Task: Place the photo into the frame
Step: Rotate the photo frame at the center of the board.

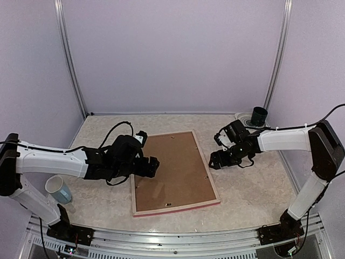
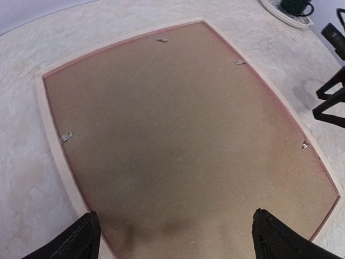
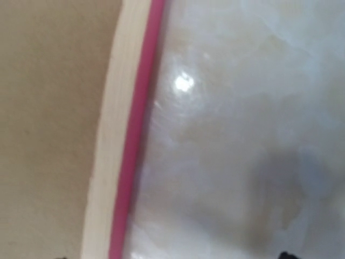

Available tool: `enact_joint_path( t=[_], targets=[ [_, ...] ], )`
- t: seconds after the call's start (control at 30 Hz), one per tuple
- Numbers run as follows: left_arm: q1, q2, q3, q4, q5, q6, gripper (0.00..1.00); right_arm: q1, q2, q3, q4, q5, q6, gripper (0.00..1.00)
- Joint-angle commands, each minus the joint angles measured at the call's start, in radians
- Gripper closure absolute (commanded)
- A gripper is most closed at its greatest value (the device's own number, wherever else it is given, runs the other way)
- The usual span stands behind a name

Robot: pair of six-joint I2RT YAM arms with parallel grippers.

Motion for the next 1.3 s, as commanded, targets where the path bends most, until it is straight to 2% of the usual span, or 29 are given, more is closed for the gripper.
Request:
enact_joint_path(
  t=[0.0, 0.3, 0.67, 0.87, 1.27],
  targets=[
    [0.097, -0.078, -0.101, -0.092, 0.051, -0.210, 0.02, -0.022, 0.004, -0.007, 0.072, -0.093, 0.006, 0.14],
    [0.249, -0.136, -0.242, 0.025, 0.239, -0.298, 0.01, -0.026, 0.056, 0.033, 0.115, -0.193, 0.014, 0.06],
    [0.323, -0.014, -0.248, 0.158, 0.345, -0.303, 0.01, -0.026, 0.107, 0.003, 0.202, -0.320, 0.030, 0.01],
    [0.349, 0.072, -0.207, 0.199, 0.364, -0.275, 0.01, -0.021, 0.107, -0.033, 0.231, -0.358, 0.032, 0.01],
    [0.350, 0.270, -0.017, 0.199, 0.443, -0.210, 0.01, 0.020, 0.074, -0.117, 0.262, -0.362, 0.037, 0.01]
  ],
)
